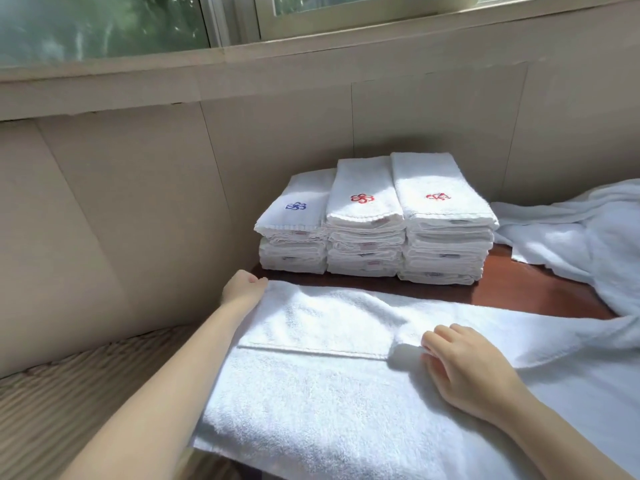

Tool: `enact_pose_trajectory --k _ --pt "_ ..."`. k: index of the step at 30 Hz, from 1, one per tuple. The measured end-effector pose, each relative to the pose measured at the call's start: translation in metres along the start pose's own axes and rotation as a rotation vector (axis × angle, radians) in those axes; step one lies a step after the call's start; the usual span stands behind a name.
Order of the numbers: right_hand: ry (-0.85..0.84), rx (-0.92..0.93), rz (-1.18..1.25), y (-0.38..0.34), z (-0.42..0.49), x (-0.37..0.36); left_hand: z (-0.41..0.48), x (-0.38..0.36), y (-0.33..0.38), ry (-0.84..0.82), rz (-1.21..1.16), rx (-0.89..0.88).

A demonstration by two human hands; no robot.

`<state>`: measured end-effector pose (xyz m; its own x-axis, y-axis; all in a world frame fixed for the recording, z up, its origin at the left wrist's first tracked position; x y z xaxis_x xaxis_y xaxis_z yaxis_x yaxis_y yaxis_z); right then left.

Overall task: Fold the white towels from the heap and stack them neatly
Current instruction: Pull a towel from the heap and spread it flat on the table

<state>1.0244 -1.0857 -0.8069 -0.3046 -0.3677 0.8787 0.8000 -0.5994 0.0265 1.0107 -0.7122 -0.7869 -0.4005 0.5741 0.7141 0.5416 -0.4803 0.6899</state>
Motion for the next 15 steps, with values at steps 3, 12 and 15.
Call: enact_pose_trajectory --k 3,12,15 --pt "0.032 -0.001 0.011 -0.001 -0.002 0.000 -0.001 -0.003 0.001 -0.119 0.018 0.076" --pt "0.048 0.075 0.003 -0.007 -0.002 0.008 0.016 0.014 0.014 -0.041 0.130 -0.124" --pt "-0.021 0.148 -0.020 -0.010 -0.001 0.006 0.019 0.008 0.008 -0.074 0.252 -0.109"
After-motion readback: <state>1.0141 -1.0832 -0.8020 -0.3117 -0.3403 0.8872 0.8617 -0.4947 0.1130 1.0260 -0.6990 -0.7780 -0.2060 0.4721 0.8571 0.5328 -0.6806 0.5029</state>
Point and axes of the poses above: each hand's wrist, its own z-axis towards the middle knuckle, its own x-axis out of the back of the hand, y = z × x, the point moved 1 cm from there along z, towards the middle knuckle, and after that the axes turned 9 degrees about -y, right-handed, at the moved point
